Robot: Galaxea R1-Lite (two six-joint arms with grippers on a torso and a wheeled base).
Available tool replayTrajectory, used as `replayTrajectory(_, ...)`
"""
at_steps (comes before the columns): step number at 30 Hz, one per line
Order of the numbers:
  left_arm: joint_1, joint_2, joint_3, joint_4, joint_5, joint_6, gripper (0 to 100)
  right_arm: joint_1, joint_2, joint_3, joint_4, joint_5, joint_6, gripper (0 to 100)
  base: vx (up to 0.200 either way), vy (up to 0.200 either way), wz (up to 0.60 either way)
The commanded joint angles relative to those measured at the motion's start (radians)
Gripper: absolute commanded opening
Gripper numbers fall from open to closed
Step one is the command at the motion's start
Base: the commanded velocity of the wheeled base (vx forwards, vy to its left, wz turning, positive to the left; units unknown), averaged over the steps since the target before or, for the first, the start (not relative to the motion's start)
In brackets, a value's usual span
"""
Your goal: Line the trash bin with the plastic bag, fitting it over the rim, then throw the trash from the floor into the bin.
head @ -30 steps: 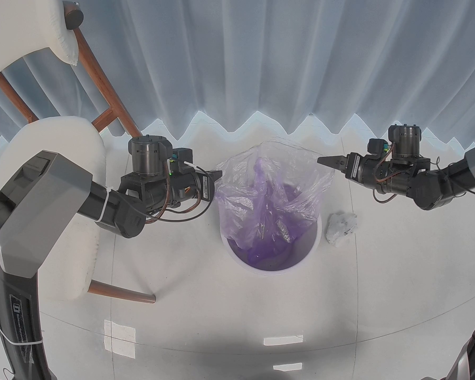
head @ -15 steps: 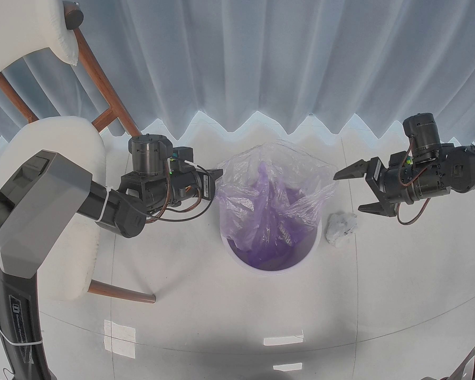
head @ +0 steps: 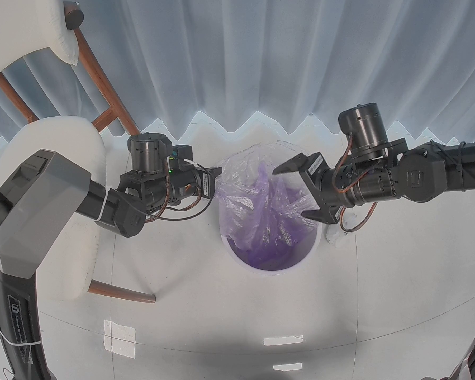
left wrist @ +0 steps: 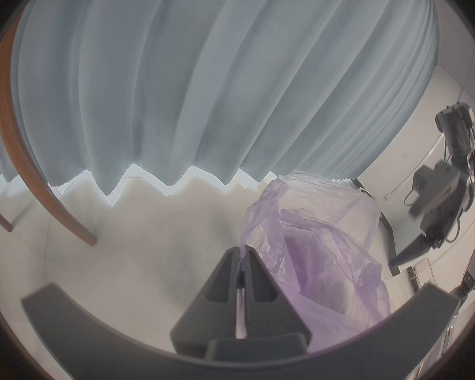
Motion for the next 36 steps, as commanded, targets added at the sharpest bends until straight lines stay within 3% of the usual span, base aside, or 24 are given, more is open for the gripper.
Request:
replayTrajectory(1, 0.003, -0.002, 0.004, 0.0, 0.001, 0.0, 0, 0.022, 0.045, -0.033, 0.114, -0.023, 0.008, 100, 0.0, 0.0, 0.0)
replayTrajectory(8, 0.001, 0.005, 0.004, -0.005, 0.001, 0.0, 0, 0.025, 0.139, -0.059, 0.128, -0.117, 0.017, 100, 0.0, 0.0, 0.0)
replayTrajectory(20, -0.005, 0.008, 0.007, -0.043, 0.025, -0.001, 0, 0.007, 0.213, -0.202, 0.133, -0.186, 0.034, 100, 0.0, 0.0, 0.0)
replayTrajectory(36, -0.013, 0.016, 0.01, -0.063, 0.027, -0.001, 0, -0.034, 0.231, -0.203, 0.192, -0.265, -0.003, 100, 0.0, 0.0, 0.0)
